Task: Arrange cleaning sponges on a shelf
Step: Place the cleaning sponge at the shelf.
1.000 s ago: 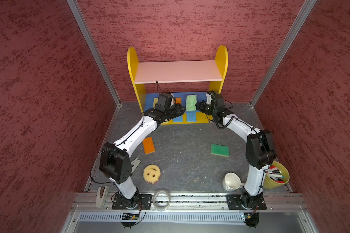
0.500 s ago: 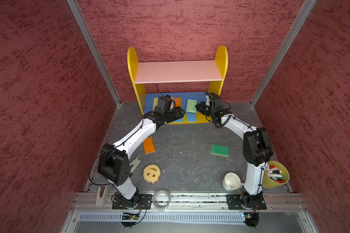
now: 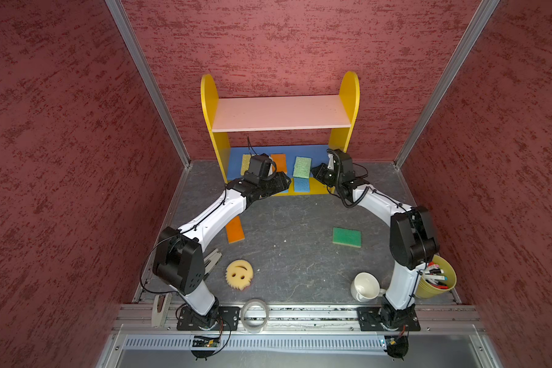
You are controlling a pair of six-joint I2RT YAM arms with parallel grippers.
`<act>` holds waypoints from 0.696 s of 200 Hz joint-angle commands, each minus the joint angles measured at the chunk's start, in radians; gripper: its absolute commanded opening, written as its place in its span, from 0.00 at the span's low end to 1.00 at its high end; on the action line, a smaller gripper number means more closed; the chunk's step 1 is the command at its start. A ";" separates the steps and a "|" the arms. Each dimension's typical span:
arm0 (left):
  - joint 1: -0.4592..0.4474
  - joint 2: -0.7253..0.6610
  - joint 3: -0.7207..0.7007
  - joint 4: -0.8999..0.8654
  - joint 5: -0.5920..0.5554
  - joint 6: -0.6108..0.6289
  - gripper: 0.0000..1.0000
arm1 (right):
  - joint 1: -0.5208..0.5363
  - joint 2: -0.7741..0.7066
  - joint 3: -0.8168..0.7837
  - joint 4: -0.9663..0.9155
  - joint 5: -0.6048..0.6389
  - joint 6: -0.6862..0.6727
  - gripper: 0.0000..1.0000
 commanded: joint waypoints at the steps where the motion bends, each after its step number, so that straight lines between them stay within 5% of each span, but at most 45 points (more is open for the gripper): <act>1: 0.018 -0.063 -0.024 0.013 -0.031 0.000 0.60 | 0.015 -0.058 -0.036 0.011 -0.028 -0.007 0.00; 48: 0.051 -0.103 -0.069 0.004 -0.039 -0.005 0.61 | 0.049 0.023 0.026 -0.036 -0.087 -0.011 0.00; 139: 0.075 -0.085 -0.113 0.016 -0.001 -0.017 0.61 | 0.063 0.099 0.091 -0.051 0.027 -0.010 0.00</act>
